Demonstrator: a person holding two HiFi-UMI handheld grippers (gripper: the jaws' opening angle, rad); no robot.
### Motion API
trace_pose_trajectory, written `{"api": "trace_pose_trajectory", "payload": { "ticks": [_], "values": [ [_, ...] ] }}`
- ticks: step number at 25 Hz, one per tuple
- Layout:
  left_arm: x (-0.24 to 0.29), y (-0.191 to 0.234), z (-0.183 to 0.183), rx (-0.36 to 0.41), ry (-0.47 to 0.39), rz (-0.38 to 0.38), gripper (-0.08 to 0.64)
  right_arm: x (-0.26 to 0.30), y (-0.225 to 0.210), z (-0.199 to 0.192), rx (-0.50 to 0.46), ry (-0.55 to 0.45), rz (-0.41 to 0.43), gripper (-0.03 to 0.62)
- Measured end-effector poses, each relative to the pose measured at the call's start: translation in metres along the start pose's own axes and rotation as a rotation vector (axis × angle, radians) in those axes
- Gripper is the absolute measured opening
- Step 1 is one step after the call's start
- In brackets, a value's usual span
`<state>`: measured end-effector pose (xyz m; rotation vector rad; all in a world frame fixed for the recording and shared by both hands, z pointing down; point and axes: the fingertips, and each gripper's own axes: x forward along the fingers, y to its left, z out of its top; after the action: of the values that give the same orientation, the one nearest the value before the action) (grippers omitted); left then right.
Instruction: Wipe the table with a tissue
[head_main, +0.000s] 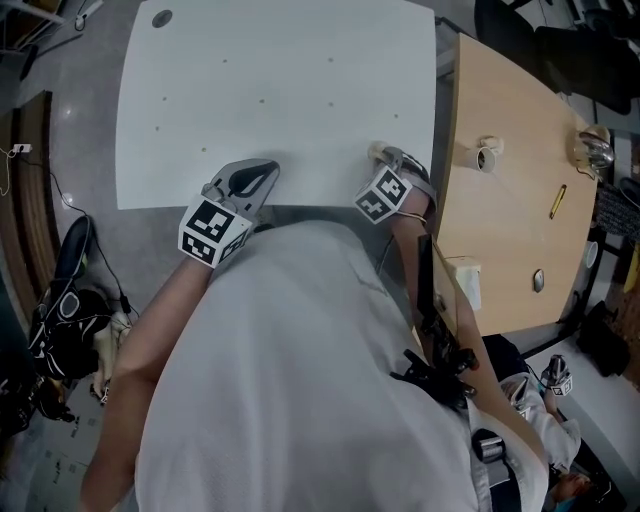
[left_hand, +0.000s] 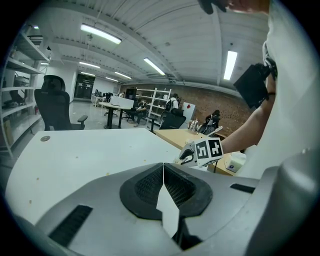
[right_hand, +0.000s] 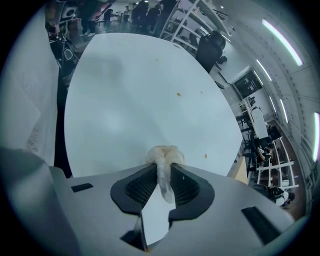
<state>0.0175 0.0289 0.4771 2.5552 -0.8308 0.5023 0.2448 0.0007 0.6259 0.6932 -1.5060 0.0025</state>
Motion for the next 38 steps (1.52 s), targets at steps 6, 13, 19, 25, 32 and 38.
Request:
{"api": "trace_pose_trajectory", "payload": {
  "ticks": [6,13,19,25,32,38],
  "values": [
    [-0.004,-0.001,-0.003,-0.001,-0.002,0.002,0.011,-0.009,0.024,0.018,-0.077,-0.036,0.024,0.089],
    [-0.006,0.001,-0.001,0.004,-0.003,0.007,0.011,-0.037,0.01,0.033,0.718,-0.405,0.376,0.089],
    [0.004,-0.001,0.008,0.013,-0.005,-0.001,0.011,-0.042,-0.062,-0.03,1.07,-0.483,0.253,0.091],
    [0.017,-0.005,0.014,0.016,0.001,-0.006,0.011,-0.024,-0.074,-0.056,1.157,-0.419,0.254,0.091],
    [0.026,-0.003,0.017,0.005,0.006,0.017,0.011,-0.019,-0.008,-0.016,0.729,-0.326,0.453,0.091],
    [0.026,-0.011,0.005,-0.02,0.031,0.016,0.011,-0.031,0.047,0.011,0.471,-0.325,0.522,0.091]
  ]
}}
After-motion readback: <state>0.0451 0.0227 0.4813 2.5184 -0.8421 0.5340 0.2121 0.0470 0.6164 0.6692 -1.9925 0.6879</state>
